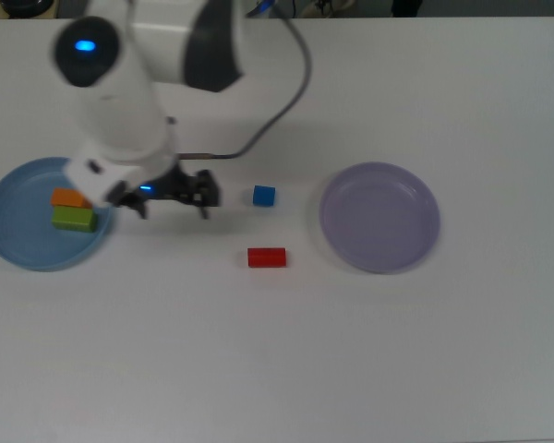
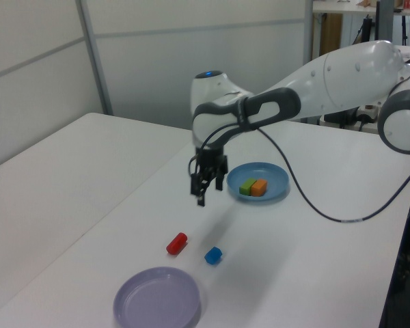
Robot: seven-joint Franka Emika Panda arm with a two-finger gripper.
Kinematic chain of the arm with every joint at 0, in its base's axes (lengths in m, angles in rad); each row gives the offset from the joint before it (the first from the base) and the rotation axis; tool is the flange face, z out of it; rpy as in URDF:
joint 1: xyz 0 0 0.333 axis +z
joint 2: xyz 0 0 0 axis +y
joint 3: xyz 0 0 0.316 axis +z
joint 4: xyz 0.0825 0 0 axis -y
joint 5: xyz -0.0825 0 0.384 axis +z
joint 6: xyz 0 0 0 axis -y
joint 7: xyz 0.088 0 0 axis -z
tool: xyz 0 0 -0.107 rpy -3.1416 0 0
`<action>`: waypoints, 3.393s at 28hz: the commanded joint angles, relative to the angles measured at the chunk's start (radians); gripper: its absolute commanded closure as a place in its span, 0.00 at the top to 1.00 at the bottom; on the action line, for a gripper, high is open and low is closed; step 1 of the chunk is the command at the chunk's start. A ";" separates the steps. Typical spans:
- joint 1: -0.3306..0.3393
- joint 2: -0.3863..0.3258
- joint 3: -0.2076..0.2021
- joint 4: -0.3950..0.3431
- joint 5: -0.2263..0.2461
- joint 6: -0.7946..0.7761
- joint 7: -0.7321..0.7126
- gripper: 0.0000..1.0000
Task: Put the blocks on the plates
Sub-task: 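Move the gripper to the red block and grasp it, then lower the red block onto the lavender plate and open the gripper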
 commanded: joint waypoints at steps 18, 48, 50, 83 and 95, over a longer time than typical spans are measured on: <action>0.180 0.108 -0.016 -0.015 -0.038 0.262 0.129 1.00; 0.203 0.130 -0.019 -0.020 -0.076 0.277 0.135 0.19; 0.201 0.108 -0.019 -0.020 -0.070 0.270 0.135 0.16; 0.376 0.083 0.063 -0.023 -0.163 0.214 0.265 0.18; 0.387 0.080 0.063 -0.023 -0.165 0.156 0.276 1.00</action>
